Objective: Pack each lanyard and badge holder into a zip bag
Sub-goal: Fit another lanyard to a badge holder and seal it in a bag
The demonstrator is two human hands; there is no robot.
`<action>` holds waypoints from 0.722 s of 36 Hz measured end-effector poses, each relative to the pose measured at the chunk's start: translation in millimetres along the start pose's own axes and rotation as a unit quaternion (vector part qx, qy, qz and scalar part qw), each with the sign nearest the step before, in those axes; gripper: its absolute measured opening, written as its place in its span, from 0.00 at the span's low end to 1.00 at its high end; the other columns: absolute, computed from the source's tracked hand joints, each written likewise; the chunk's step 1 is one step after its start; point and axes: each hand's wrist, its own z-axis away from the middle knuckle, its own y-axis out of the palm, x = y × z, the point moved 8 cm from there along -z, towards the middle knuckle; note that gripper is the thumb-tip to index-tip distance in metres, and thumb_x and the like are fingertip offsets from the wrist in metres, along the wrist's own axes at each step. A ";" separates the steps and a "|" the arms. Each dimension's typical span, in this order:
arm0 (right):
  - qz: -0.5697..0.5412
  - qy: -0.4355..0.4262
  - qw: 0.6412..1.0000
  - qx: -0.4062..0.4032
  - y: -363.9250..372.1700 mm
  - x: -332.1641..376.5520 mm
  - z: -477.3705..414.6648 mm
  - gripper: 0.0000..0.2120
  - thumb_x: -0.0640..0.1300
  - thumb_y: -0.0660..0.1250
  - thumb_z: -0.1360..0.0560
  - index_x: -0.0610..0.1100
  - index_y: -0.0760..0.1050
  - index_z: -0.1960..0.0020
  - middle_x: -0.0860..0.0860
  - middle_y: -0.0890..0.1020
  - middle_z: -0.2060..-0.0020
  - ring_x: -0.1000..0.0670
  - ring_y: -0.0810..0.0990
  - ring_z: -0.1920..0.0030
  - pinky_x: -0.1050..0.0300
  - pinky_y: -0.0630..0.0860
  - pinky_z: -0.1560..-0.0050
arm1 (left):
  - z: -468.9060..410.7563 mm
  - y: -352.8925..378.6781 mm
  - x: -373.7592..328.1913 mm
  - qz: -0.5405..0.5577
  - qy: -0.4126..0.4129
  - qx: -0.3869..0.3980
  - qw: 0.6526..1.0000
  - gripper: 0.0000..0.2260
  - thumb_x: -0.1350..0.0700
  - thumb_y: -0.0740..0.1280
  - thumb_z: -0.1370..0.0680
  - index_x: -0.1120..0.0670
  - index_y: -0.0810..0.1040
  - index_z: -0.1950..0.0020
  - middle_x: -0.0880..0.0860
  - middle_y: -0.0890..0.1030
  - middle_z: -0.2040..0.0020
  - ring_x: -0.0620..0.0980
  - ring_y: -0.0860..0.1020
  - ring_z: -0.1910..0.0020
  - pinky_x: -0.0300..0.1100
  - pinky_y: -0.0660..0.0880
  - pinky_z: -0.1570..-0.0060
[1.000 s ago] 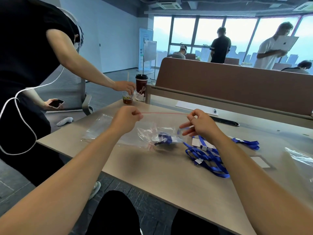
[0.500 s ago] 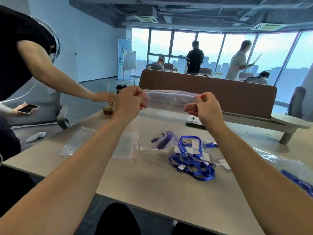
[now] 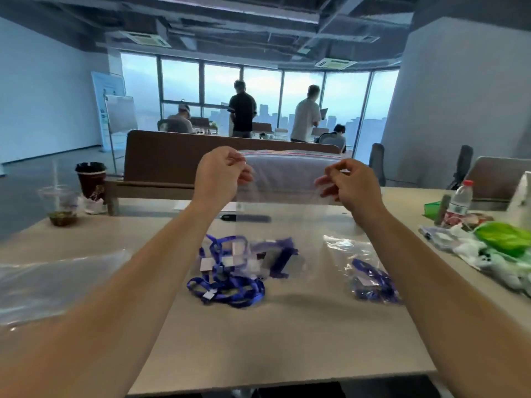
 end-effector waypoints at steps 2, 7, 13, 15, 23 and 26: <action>0.004 0.008 1.000 -0.015 -23.3 -9.4 0.3 0.05 0.43 0.65 0.18 0.45 0.76 0.53 0.48 0.87 0.61 0.46 0.83 0.70 0.53 0.79 0.64 | 2.7 25.8 -2.8 0.009 -0.003 0.022 1.000 0.05 0.63 0.64 0.19 0.58 0.78 0.53 0.56 0.85 0.59 0.53 0.84 0.65 0.45 0.82 0.62; 0.041 0.016 0.997 -0.059 -79.4 -28.8 -2.2 0.05 0.45 0.64 0.18 0.46 0.76 0.52 0.50 0.86 0.65 0.44 0.84 0.69 0.49 0.81 0.61 | 10.9 88.2 -11.2 0.008 0.005 0.061 0.998 0.05 0.60 0.61 0.17 0.56 0.75 0.52 0.56 0.84 0.57 0.55 0.84 0.67 0.38 0.78 0.70; 0.064 0.030 0.991 -0.113 -138.2 -51.9 -6.2 0.05 0.46 0.62 0.18 0.48 0.75 0.51 0.51 0.86 0.66 0.47 0.81 0.74 0.60 0.70 0.76 | 12.6 156.8 -14.9 0.053 0.015 0.094 0.994 0.04 0.60 0.61 0.17 0.58 0.73 0.50 0.59 0.83 0.60 0.54 0.84 0.65 0.47 0.83 0.61; 0.054 0.039 0.990 -0.127 -154.4 -61.2 -11.9 0.06 0.46 0.62 0.18 0.49 0.74 0.53 0.49 0.85 0.67 0.46 0.81 0.74 0.58 0.69 0.75 | 11.4 178.6 -15.7 0.060 0.014 0.099 0.993 0.03 0.60 0.62 0.17 0.56 0.72 0.51 0.59 0.83 0.60 0.54 0.84 0.64 0.48 0.83 0.60; 0.043 0.098 0.983 -0.152 -193.2 -121.5 -49.6 0.04 0.44 0.63 0.18 0.45 0.74 0.49 0.45 0.84 0.66 0.45 0.85 0.69 0.53 0.80 0.66 | 1.6 261.1 10.0 0.028 -0.020 0.120 0.992 0.06 0.63 0.63 0.20 0.56 0.71 0.43 0.56 0.84 0.58 0.48 0.84 0.60 0.51 0.82 0.53; 0.004 0.148 0.979 -0.137 -190.8 -164.6 -66.8 0.03 0.40 0.62 0.19 0.44 0.72 0.51 0.41 0.83 0.65 0.42 0.85 0.68 0.52 0.81 0.66 | -0.1 292.2 36.7 -0.024 -0.051 0.150 0.987 0.12 0.60 0.64 0.21 0.55 0.70 0.38 0.52 0.83 0.56 0.47 0.83 0.55 0.54 0.81 0.50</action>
